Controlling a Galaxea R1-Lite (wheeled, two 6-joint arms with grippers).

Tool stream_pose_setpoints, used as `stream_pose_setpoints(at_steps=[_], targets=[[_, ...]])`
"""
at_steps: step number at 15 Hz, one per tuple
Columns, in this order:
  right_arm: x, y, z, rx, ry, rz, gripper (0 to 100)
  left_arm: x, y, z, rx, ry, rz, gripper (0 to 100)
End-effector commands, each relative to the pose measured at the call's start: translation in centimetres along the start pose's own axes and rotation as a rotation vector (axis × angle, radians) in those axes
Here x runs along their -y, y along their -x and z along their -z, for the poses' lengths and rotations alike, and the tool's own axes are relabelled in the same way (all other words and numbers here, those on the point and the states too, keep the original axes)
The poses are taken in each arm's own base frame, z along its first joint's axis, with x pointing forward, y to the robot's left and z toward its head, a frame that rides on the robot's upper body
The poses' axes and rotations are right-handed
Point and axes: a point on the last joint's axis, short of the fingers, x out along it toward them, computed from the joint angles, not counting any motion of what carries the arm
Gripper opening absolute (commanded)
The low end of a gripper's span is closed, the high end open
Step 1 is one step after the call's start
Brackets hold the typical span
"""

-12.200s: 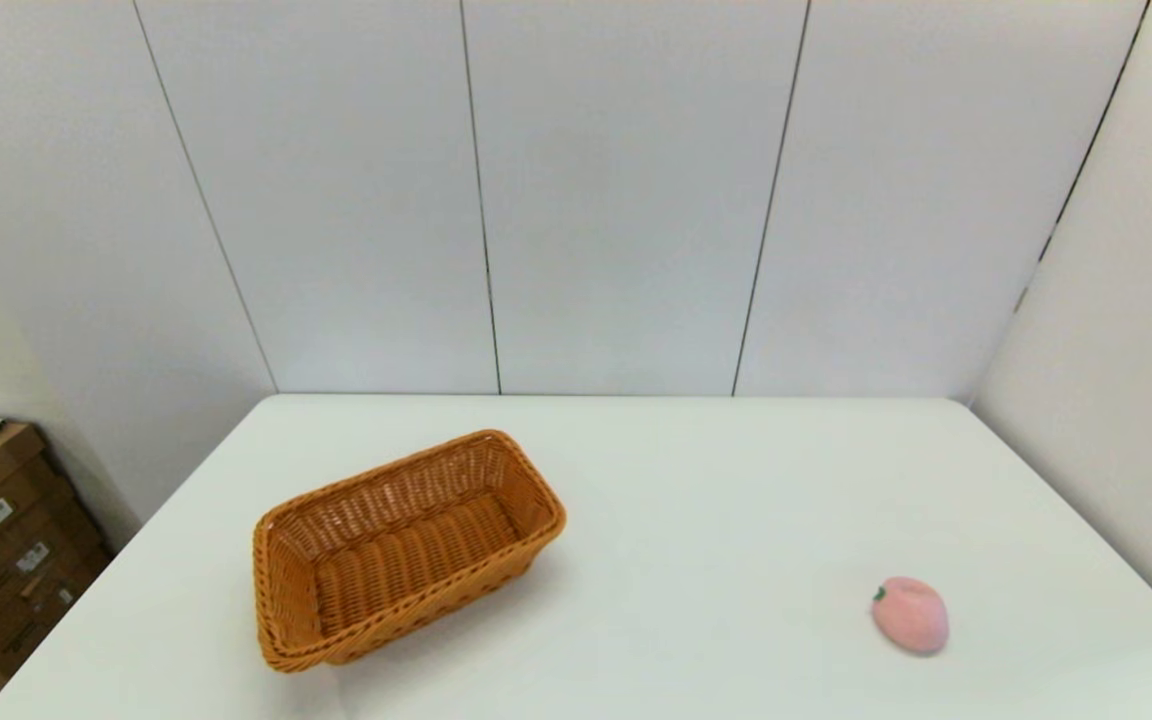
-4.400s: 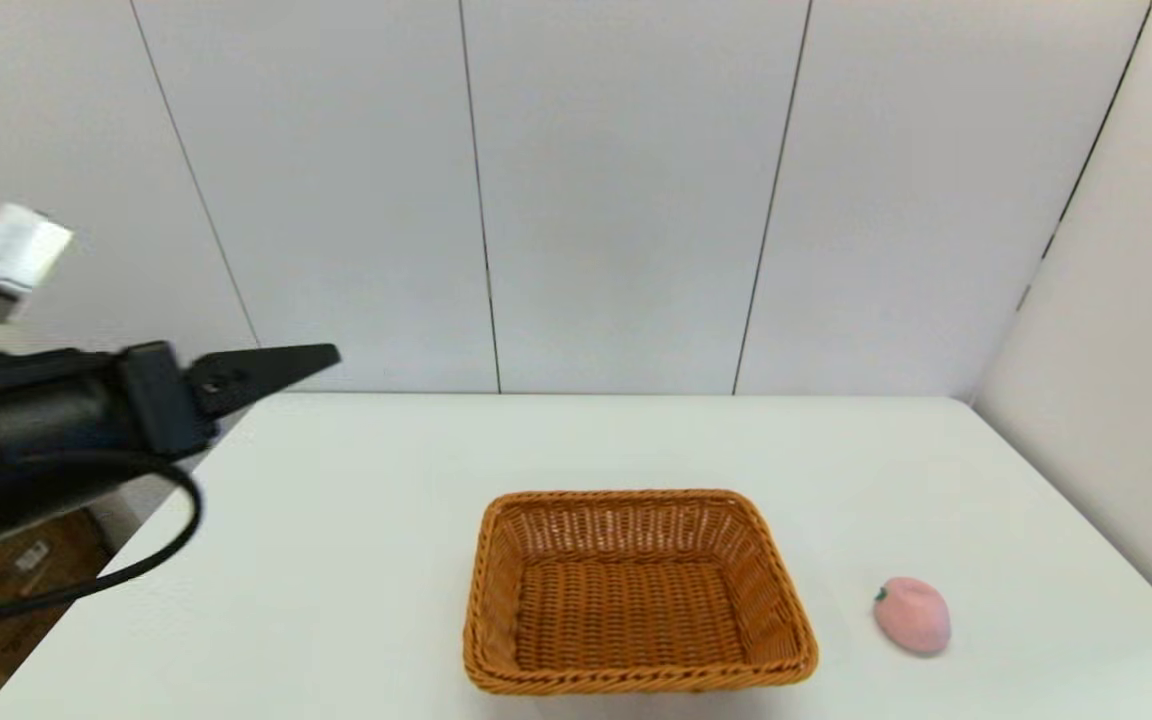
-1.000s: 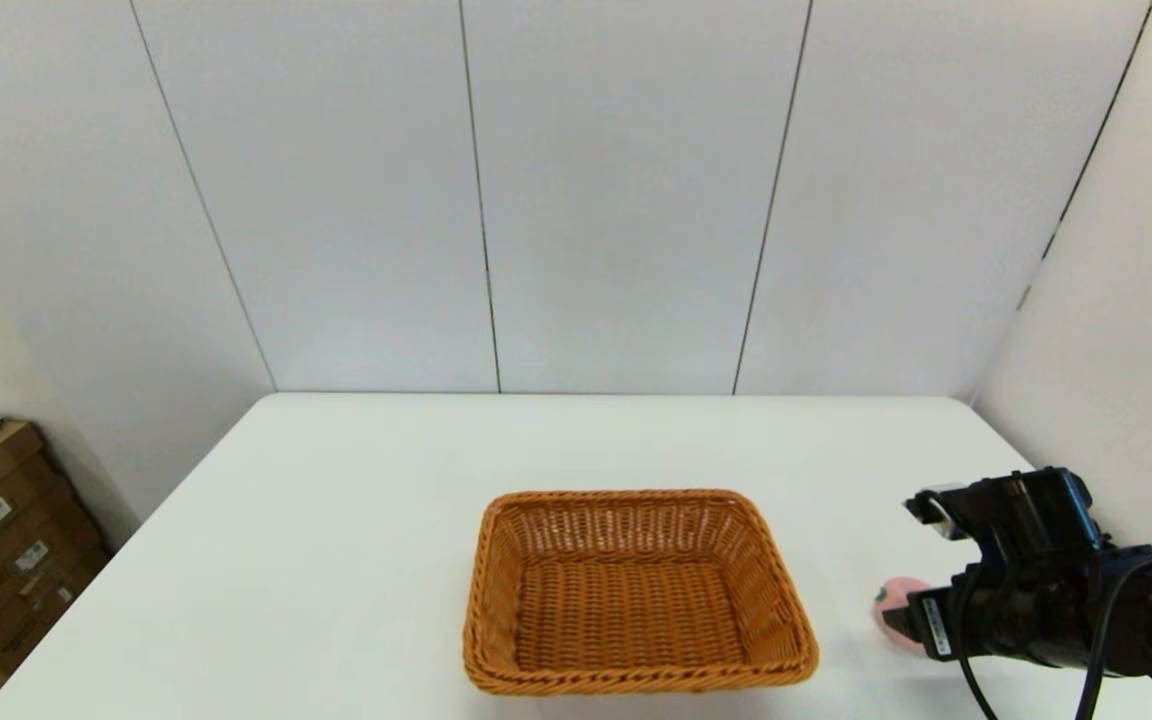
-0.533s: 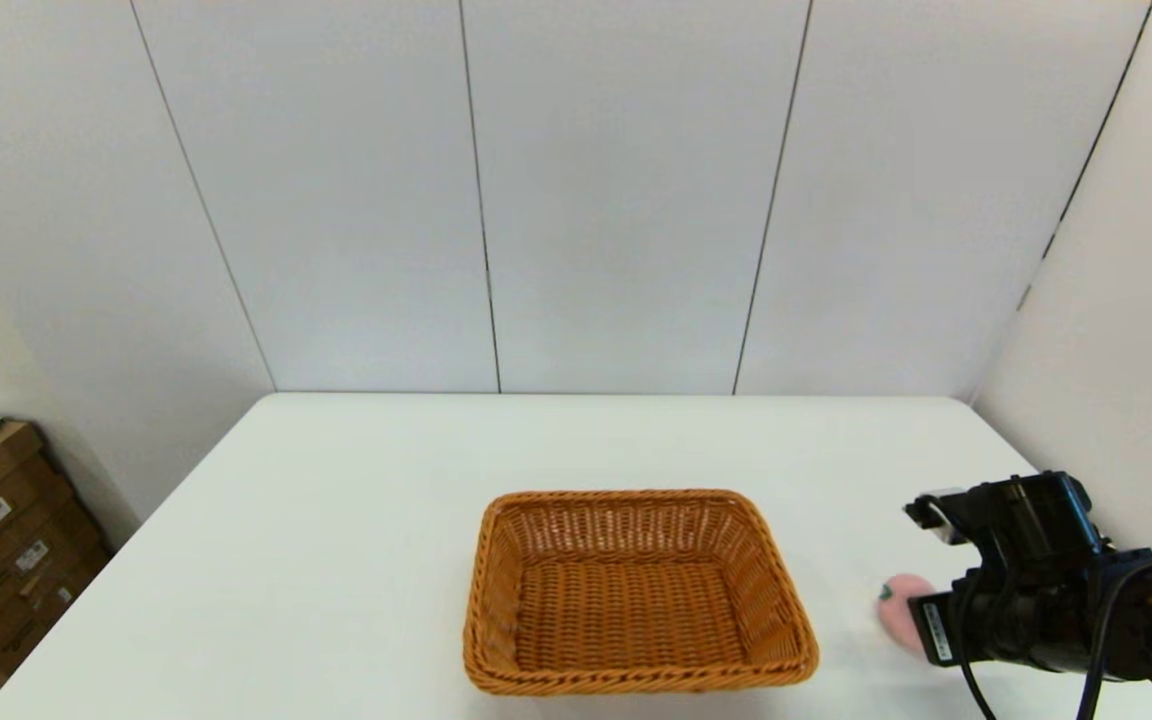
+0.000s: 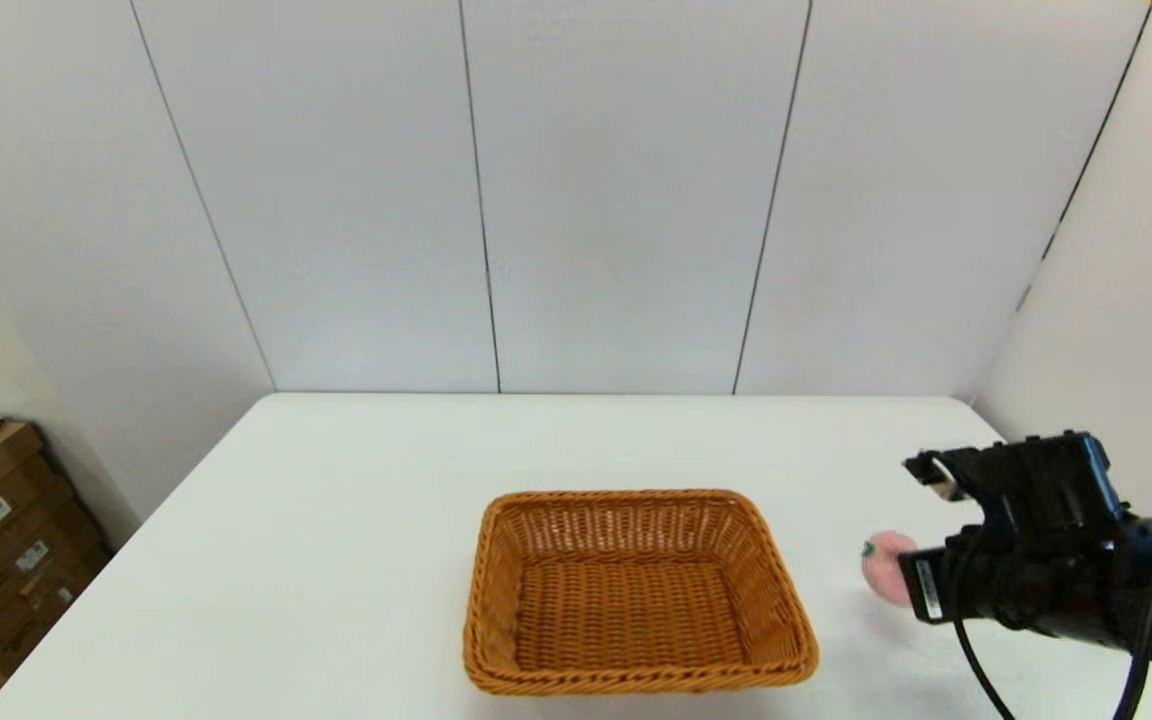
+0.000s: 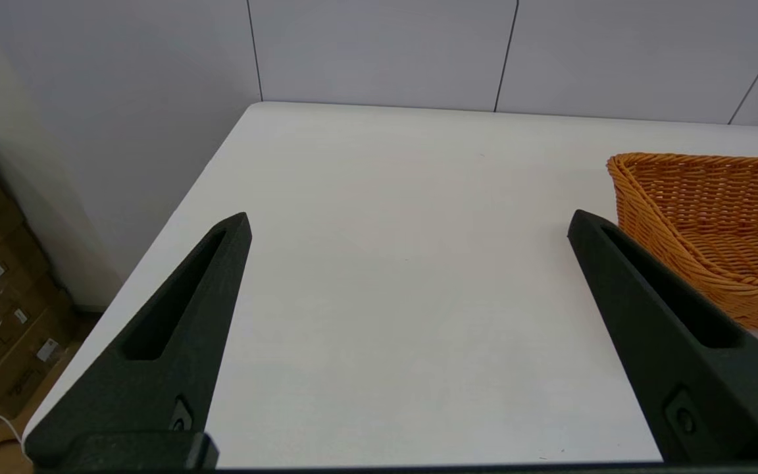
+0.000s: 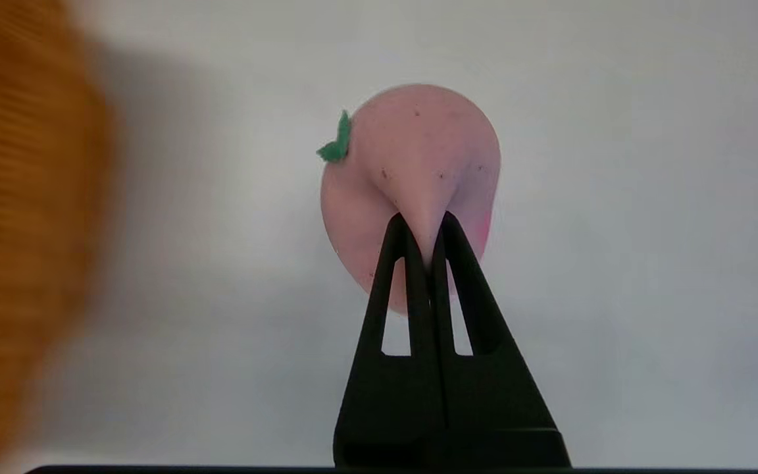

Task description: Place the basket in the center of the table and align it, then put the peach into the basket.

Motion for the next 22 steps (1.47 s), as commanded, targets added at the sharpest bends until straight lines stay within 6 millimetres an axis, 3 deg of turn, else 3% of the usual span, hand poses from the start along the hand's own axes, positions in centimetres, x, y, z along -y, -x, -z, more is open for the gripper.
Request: stream_pose_setpoints(at_steps=[1,3,6,9,10,14,16,18,20,22], targets=[[-7.6,10.5,-6.4,0.29,-0.034,-0.322,0,0.0,0.0,0.0,0.0,0.001,-0.001,100],[-11.1,12.7,-5.9,0.279,0.073,-0.451,0,0.0,0.0,0.0,0.0,0.002,-0.001,100],[-13.9,10.8,-4.3,0.171,0.2,-0.471,0,0.0,0.0,0.0,0.0,0.007,-0.002,100],[-15.1,8.4,-3.8,0.097,0.244,-0.442,0,0.0,0.0,0.0,0.0,0.007,-0.002,100],[-15.5,7.5,-3.6,0.073,0.241,-0.433,100,0.0,0.0,0.0,0.0,0.007,-0.002,100],[-15.5,6.1,-3.8,0.058,0.216,-0.402,100,0.0,0.0,0.0,0.0,0.007,-0.002,100],[-14.1,6.2,-5.2,0.119,0.158,-0.365,100,0.0,0.0,0.0,0.0,0.007,-0.002,100],[-10.8,7.1,-7.4,0.254,0.05,-0.267,100,0.0,0.0,0.0,0.0,0.007,-0.002,100],[-8.5,10.5,-8.2,0.381,-0.008,-0.231,100,0.0,0.0,0.0,0.0,0.007,-0.002,100],[-6.2,16.0,-7.7,0.535,-0.013,-0.262,100,0.0,0.0,0.0,0.0,0.009,-0.002,100]])
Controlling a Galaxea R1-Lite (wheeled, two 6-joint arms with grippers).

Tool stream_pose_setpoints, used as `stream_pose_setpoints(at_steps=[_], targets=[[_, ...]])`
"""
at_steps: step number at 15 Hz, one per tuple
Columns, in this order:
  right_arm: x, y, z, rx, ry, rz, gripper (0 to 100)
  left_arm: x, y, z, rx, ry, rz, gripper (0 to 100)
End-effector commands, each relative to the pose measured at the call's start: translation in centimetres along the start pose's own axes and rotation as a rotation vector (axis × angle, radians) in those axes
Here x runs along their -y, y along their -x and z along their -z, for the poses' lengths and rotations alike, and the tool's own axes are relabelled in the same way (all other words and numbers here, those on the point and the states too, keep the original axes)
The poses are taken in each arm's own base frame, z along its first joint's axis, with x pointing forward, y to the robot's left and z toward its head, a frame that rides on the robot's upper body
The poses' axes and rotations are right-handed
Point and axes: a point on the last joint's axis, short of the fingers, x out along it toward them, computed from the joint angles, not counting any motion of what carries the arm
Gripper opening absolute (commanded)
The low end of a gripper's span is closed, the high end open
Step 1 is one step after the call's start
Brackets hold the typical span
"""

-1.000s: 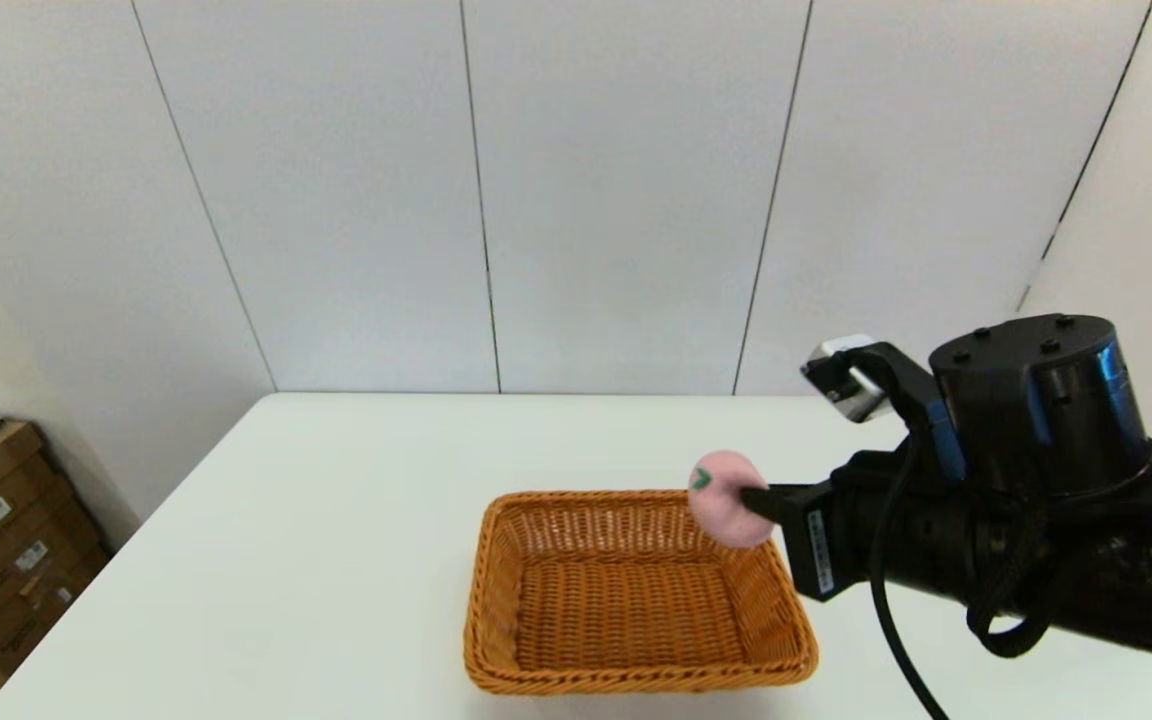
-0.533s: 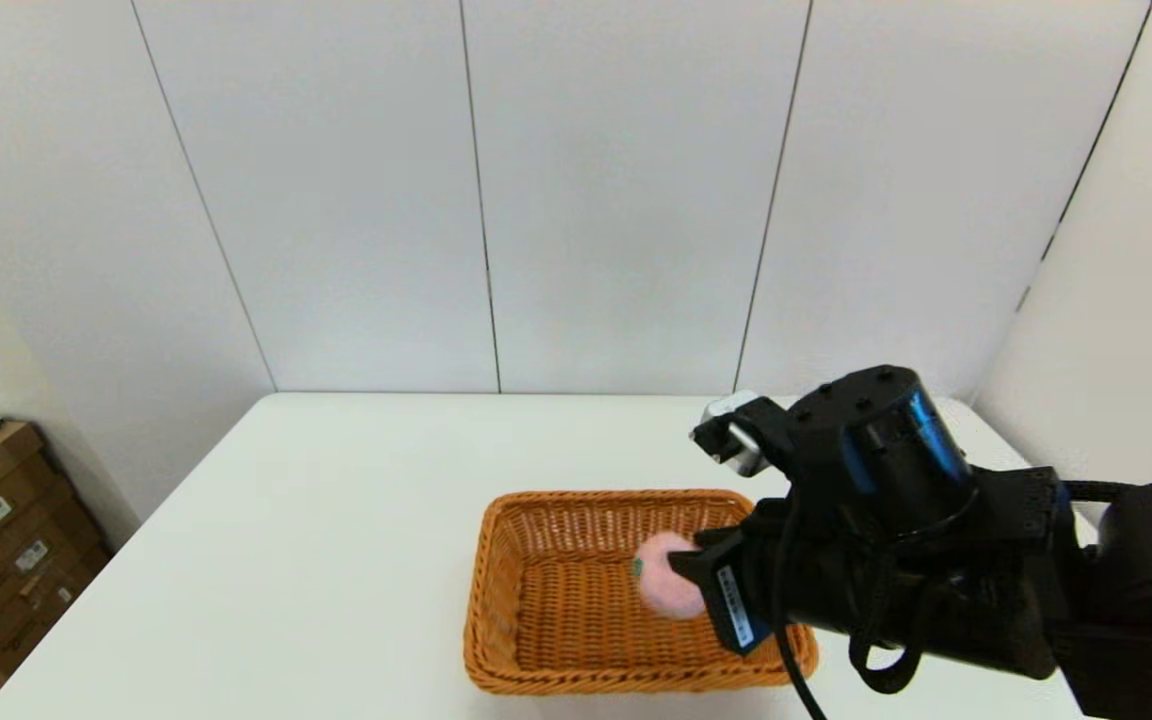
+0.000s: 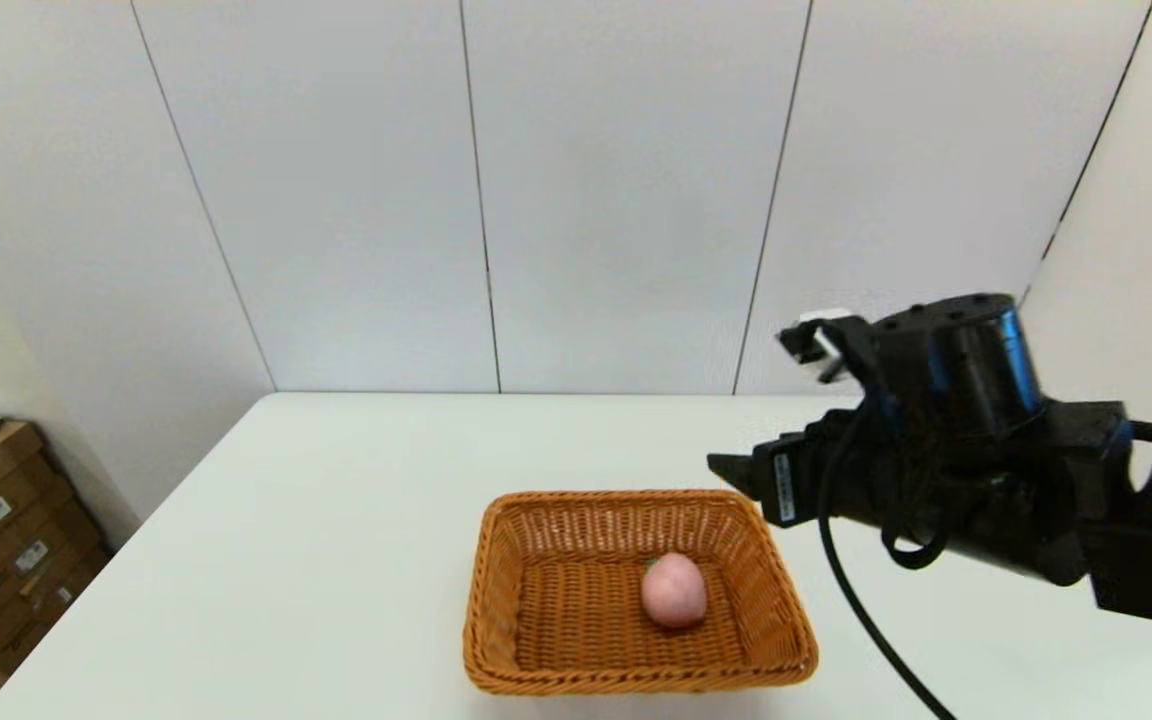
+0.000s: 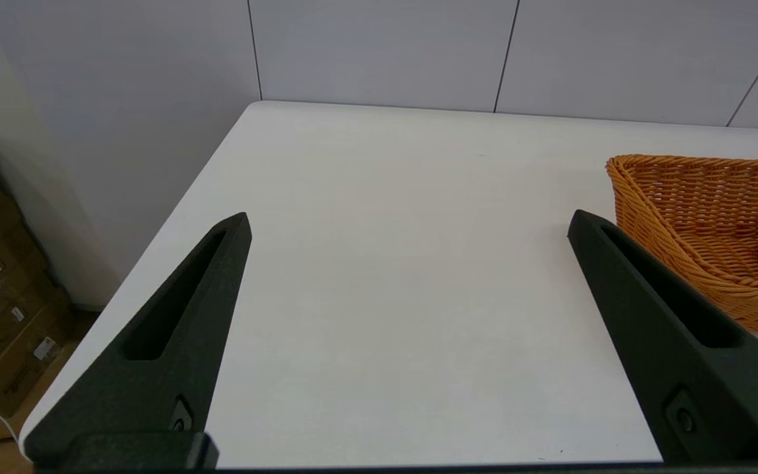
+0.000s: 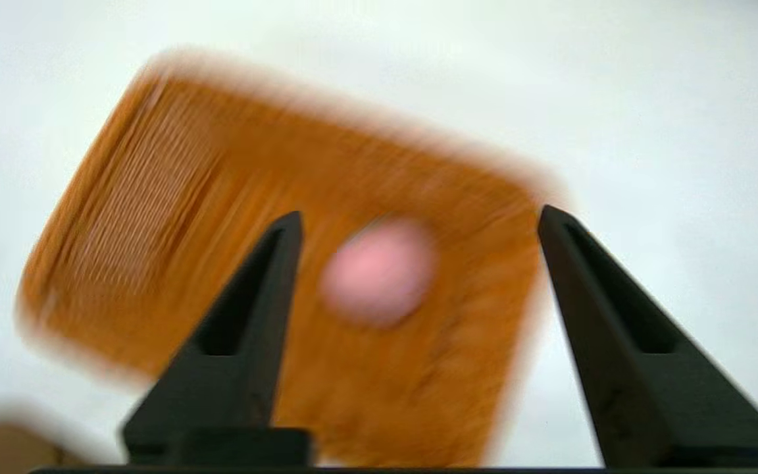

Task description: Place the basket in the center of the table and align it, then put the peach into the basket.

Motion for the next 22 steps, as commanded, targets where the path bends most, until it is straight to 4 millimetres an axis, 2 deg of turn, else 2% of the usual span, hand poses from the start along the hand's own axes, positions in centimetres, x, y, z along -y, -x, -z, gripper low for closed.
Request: stream_pose_setpoints(at_steps=[1,4,5,7,8,11,13,16,20,22], targets=[[2.5,11.2,-2.2,0.319,0.007,-0.005,100,0.0,0.0,0.0,0.0,0.001,-0.001,100],[4.2,17.3,0.2,0.453,0.154,0.023,100,0.0,0.0,0.0,0.0,0.001,-0.001,100],[5.8,18.8,2.1,0.454,0.177,0.146,100,0.0,0.0,0.0,0.0,0.001,0.001,100],[7.8,19.8,5.2,0.387,0.142,0.353,100,0.0,0.0,0.0,0.002,0.005,0.001,100],[8.2,20.2,6.8,0.371,0.122,0.411,100,0.0,0.0,0.0,0.002,0.005,0.001,100],[7.9,22.8,12.2,0.451,0.091,0.497,100,0.0,0.0,0.0,0.002,0.006,0.001,100],[7.5,24.0,14.5,0.479,0.058,0.584,100,0.0,0.0,0.0,0.002,0.006,0.001,100],[7.0,24.3,17.4,0.467,0.046,0.607,100,0.0,0.0,0.0,0.0,0.006,0.001,100],[6.8,21.7,22.4,0.489,0.053,0.454,100,0.0,0.0,0.0,0.002,0.006,0.001,100],[7.0,21.1,22.6,0.524,0.014,0.427,100,0.0,0.0,0.0,0.002,0.006,0.001,100]])
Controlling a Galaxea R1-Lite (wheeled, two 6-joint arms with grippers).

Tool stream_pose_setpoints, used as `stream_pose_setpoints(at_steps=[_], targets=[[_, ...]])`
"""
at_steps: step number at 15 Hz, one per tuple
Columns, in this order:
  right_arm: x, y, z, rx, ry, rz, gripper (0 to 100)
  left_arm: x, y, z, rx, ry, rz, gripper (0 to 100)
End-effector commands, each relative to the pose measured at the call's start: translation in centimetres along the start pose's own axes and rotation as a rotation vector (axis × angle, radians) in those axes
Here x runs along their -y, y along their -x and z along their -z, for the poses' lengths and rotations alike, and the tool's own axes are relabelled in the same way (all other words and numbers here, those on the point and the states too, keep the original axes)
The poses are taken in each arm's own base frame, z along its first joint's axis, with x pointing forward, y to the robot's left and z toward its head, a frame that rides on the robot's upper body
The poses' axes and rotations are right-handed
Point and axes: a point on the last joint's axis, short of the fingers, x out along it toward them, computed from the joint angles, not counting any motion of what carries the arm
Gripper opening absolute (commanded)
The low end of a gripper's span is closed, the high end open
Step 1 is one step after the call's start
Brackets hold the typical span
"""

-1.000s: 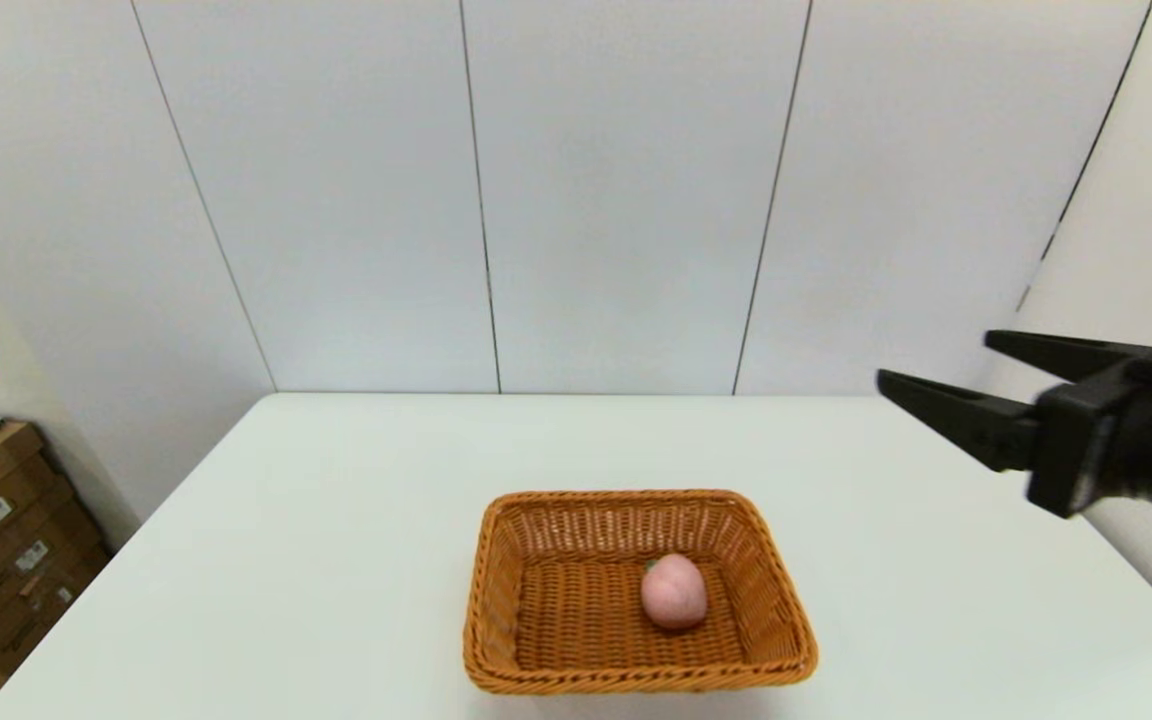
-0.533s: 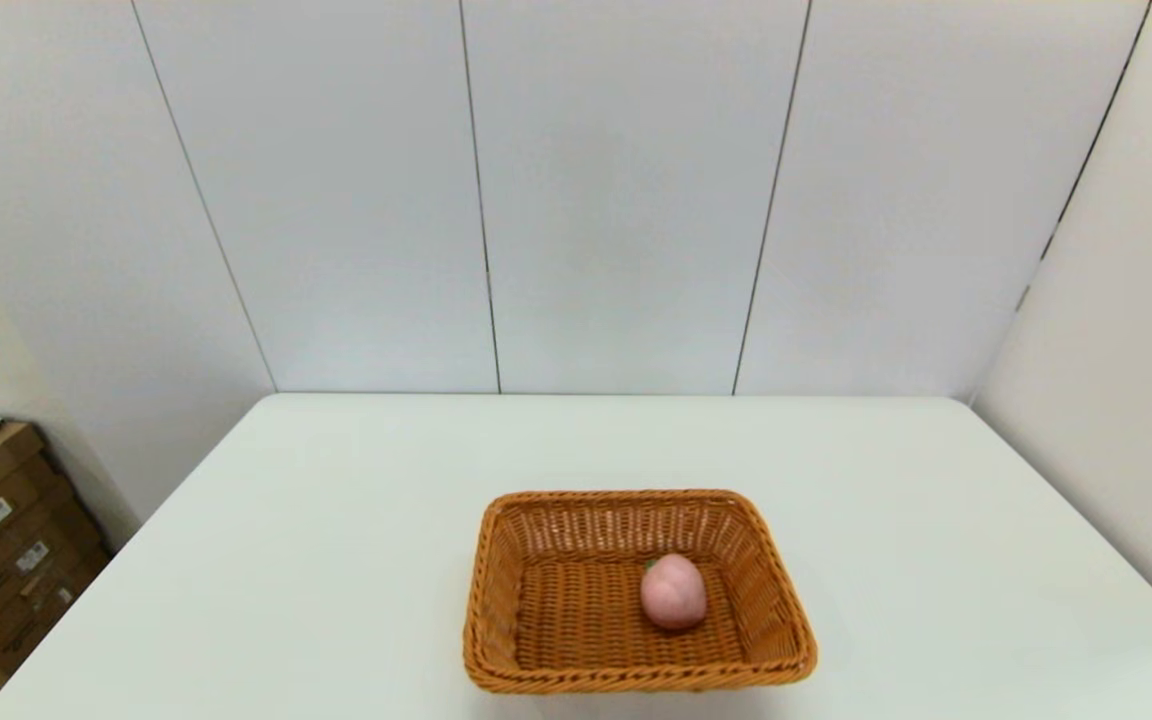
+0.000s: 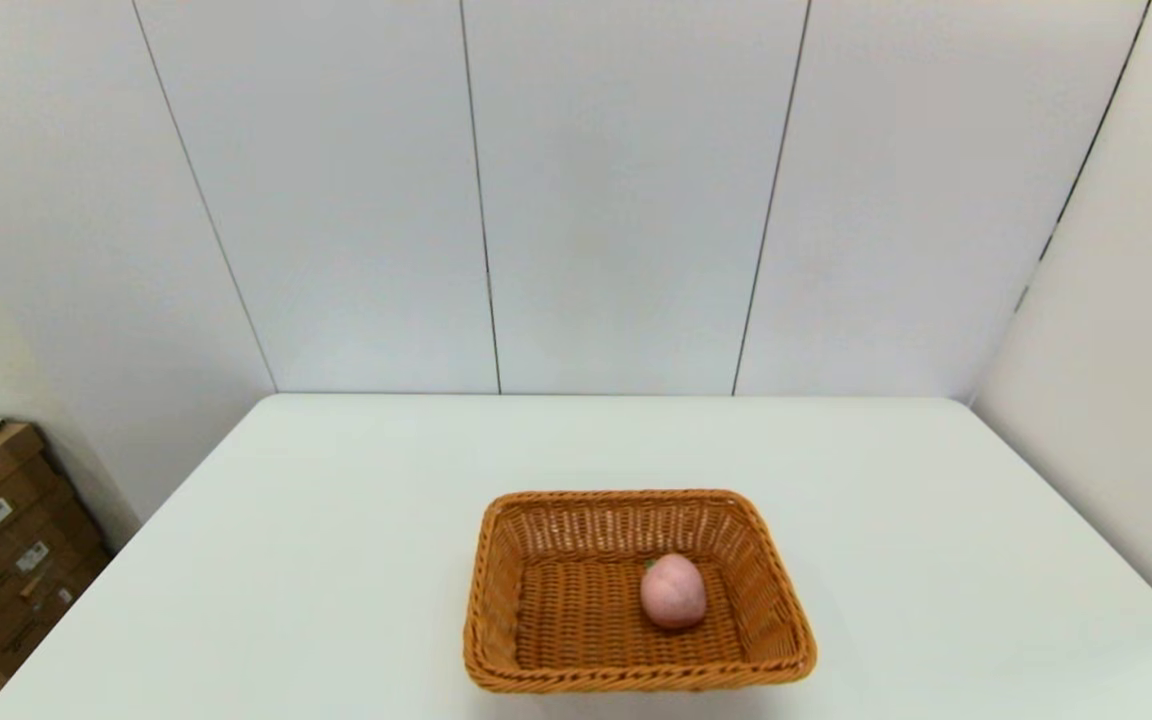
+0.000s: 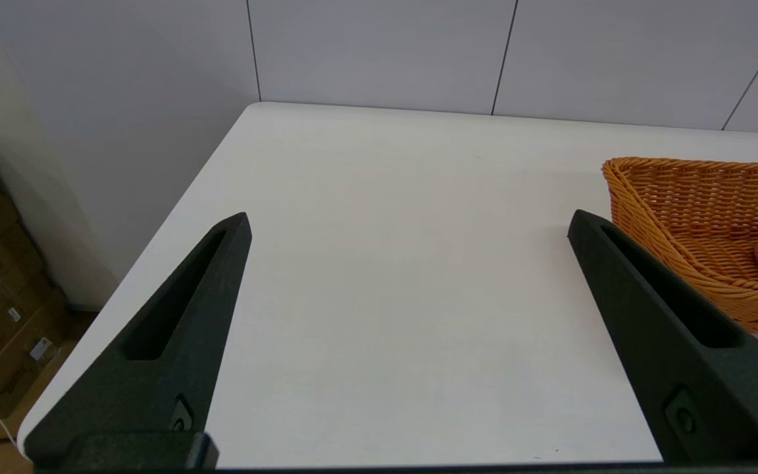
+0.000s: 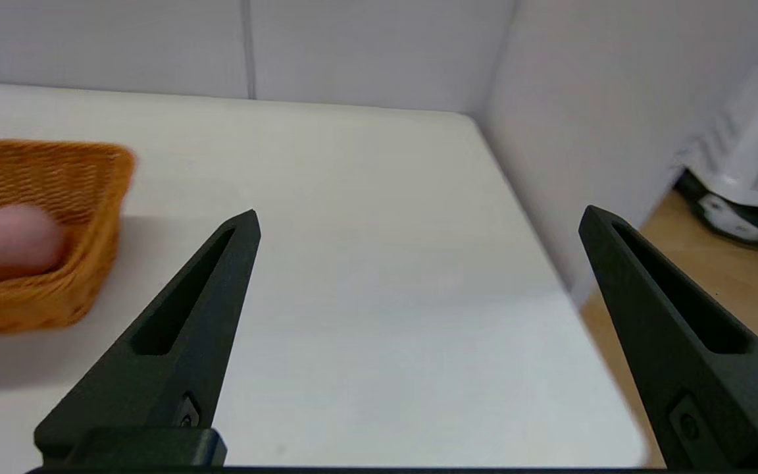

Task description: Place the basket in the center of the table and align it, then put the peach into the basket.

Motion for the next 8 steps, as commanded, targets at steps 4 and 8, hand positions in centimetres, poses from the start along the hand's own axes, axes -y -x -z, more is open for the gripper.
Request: stream_pose_setpoints(at_steps=[4,8], targets=[[-0.8,-0.42,3.59,0.044,-0.091,-0.123,100,0.0,0.0,0.02,-0.001,0.0,-0.001,100],[-0.8,-0.42,3.62,0.04,-0.1,-0.122,100,0.0,0.01,-0.02,0.001,-0.001,-0.001,100]])
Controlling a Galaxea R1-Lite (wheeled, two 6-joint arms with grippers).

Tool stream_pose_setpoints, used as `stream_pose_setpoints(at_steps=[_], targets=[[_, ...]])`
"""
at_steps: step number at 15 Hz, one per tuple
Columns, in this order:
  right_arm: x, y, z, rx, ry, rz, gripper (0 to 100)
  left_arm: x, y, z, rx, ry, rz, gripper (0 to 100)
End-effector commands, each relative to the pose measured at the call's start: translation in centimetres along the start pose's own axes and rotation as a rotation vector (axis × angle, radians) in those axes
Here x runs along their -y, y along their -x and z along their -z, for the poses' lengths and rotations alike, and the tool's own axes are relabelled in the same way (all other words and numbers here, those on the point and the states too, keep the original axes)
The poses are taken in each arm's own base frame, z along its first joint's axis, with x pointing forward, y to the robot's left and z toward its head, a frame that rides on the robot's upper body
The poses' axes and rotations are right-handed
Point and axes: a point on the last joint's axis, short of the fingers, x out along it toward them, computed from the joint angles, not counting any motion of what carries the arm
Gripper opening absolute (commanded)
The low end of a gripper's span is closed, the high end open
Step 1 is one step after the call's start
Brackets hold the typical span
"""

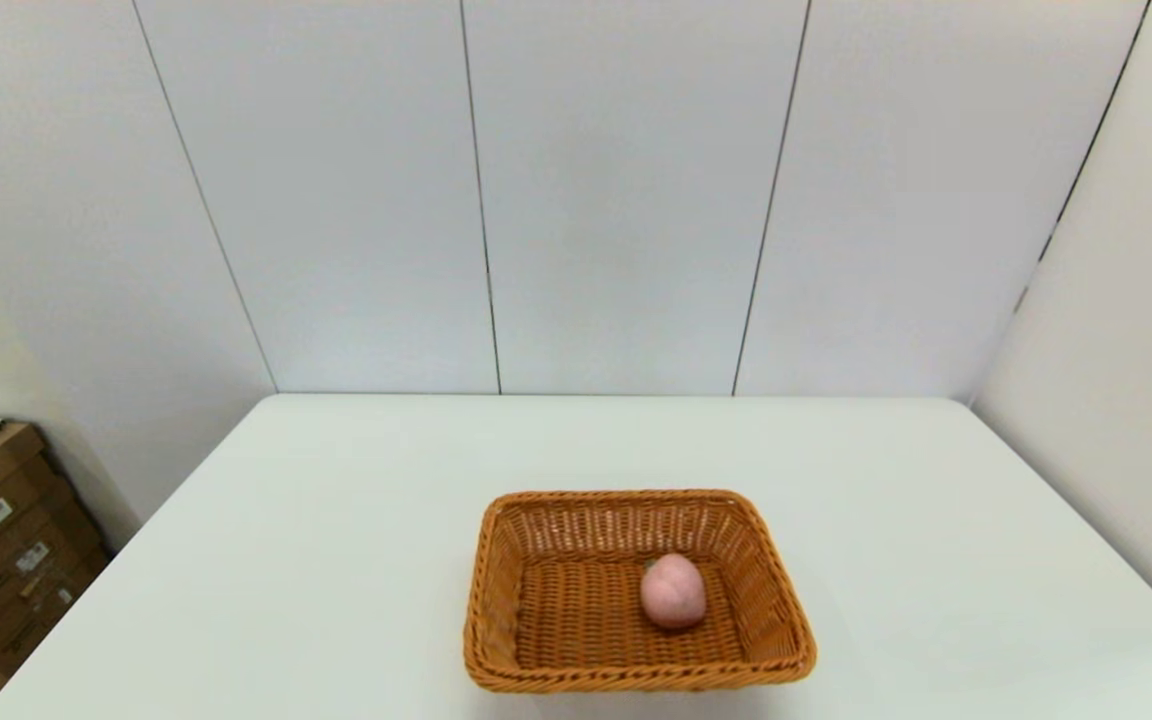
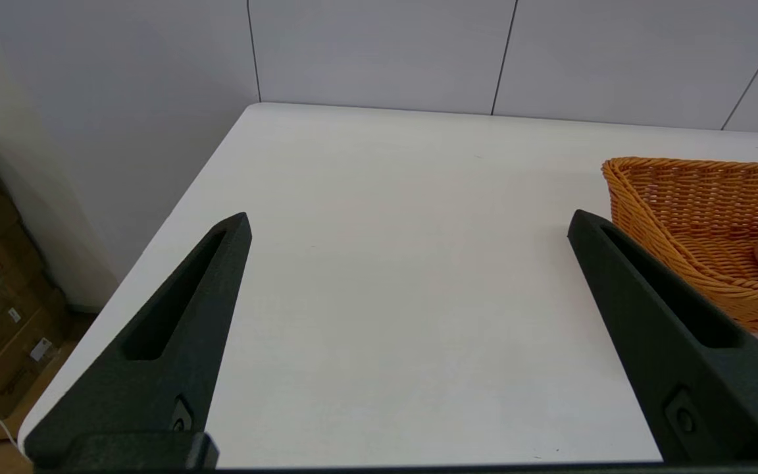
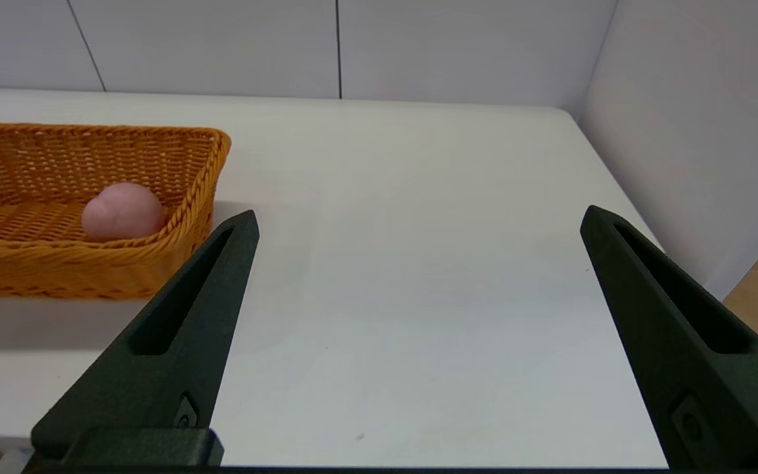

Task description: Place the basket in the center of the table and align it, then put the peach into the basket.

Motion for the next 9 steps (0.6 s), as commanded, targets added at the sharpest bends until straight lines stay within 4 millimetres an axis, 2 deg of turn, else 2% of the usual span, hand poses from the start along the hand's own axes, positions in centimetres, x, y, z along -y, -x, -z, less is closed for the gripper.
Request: stream_pose_setpoints(at_steps=[1,9], targets=[[0.01,0.0,0.01,-0.001,-0.013,0.004,100,0.0,0.0,-0.01,0.001,0.001,-0.001,100],[0.02,-0.01,0.05,-0.002,-0.041,0.009,100,0.0,0.0,-0.01,0.001,0.001,-0.001,100]])
